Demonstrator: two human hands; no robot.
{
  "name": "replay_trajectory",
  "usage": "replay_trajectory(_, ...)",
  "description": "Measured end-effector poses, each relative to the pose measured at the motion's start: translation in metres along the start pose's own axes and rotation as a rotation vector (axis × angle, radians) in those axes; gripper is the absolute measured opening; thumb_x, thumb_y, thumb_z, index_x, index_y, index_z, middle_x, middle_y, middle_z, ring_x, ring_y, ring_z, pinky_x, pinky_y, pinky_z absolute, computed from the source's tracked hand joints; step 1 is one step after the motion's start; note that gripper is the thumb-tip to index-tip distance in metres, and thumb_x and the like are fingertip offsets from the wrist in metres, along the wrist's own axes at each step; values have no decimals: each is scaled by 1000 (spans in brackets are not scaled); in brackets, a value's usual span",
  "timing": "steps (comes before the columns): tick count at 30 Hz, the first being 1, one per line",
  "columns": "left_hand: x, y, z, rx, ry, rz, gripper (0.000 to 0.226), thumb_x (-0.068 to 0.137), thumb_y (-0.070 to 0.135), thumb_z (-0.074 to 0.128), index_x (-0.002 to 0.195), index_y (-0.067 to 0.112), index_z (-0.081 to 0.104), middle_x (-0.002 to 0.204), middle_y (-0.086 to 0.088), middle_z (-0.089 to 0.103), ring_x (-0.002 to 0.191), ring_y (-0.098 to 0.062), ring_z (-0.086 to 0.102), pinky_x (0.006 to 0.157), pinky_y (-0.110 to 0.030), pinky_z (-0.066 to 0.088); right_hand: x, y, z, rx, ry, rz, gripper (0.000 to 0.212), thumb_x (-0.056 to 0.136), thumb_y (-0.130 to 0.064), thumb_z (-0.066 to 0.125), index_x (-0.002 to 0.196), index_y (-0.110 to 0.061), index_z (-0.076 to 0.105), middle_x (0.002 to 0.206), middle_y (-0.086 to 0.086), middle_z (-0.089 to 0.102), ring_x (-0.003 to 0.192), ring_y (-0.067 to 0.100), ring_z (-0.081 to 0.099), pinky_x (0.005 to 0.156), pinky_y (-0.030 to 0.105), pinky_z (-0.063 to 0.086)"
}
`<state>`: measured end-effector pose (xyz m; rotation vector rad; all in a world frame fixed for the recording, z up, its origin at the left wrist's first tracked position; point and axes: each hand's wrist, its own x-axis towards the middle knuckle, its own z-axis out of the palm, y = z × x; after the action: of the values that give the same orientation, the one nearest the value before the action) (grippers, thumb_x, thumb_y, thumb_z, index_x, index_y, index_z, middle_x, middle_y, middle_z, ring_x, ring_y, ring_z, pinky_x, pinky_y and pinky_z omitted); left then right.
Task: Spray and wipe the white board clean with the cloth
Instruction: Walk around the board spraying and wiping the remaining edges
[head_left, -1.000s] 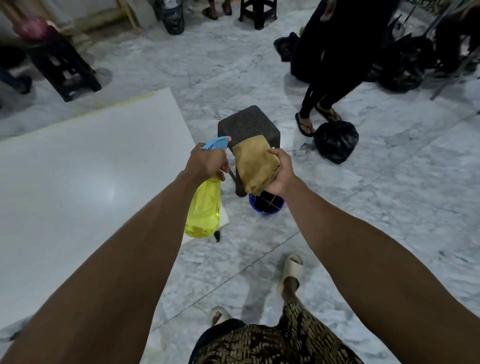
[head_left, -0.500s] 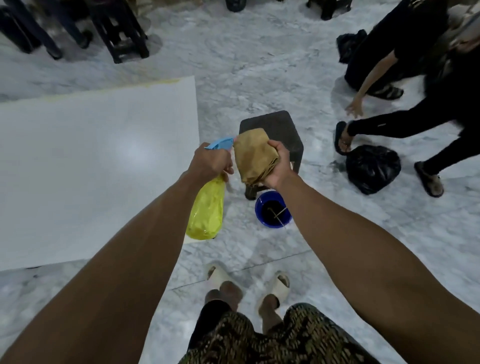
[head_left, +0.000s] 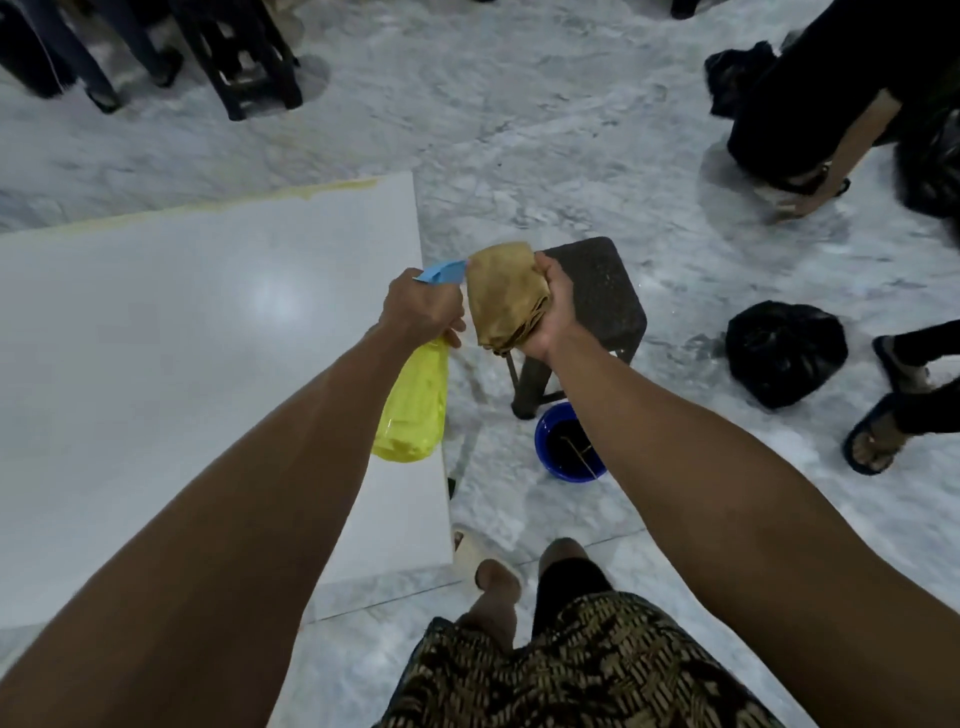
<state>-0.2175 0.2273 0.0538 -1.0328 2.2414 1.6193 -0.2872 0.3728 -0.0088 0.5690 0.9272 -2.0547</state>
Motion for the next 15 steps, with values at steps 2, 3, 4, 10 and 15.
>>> replay_trajectory(2, 19, 2, -11, 12, -29, 1, 49, 75, 14, 58, 118, -6, 71, 73, -13, 72, 80, -41, 78, 69, -47, 66, 22, -3, 6, -16, 31, -2, 61, 91, -51, 48, 124, -3, 64, 116, 18, 69, 108, 31, 62, 104, 40, 44)
replay_trajectory(3, 29, 3, -16, 20, -37, -4, 54, 73, 15, 56, 122, -2, 72, 74, -13, 71, 77, -38, 78, 65, -43, 65, 34, -5, 9, -36, 55, 2, 57, 92, -50, 46, 118, -3, 66, 109, 18, 71, 105, 31, 63, 104, 40, 44)
replay_trajectory(4, 37, 5, -19, 14, -38, -13, 52, 77, 12, 56, 125, 1, 72, 75, -13, 70, 73, -34, 76, 59, -38, 63, 45, -8, 12, -69, 74, 7, 57, 93, -49, 45, 117, -2, 66, 108, 19, 72, 107, 32, 63, 107, 41, 43)
replay_trajectory(10, 115, 15, -35, -60, 37, -75, 55, 81, 10, 55, 134, 3, 67, 79, -17, 65, 64, -32, 68, 45, -30, 55, 156, -27, 39, -310, 221, -8, 61, 86, -49, 50, 127, -4, 59, 130, 24, 60, 119, 37, 58, 104, 45, 47)
replay_trajectory(15, 179, 25, -44, -76, 98, -108, 42, 97, -3, 49, 136, 0, 63, 80, -19, 59, 61, -28, 64, 38, -28, 52, 235, -38, 75, -439, 200, -69, 34, 96, -39, 43, 98, -10, 61, 91, 12, 61, 85, 26, 57, 81, 37, 45)
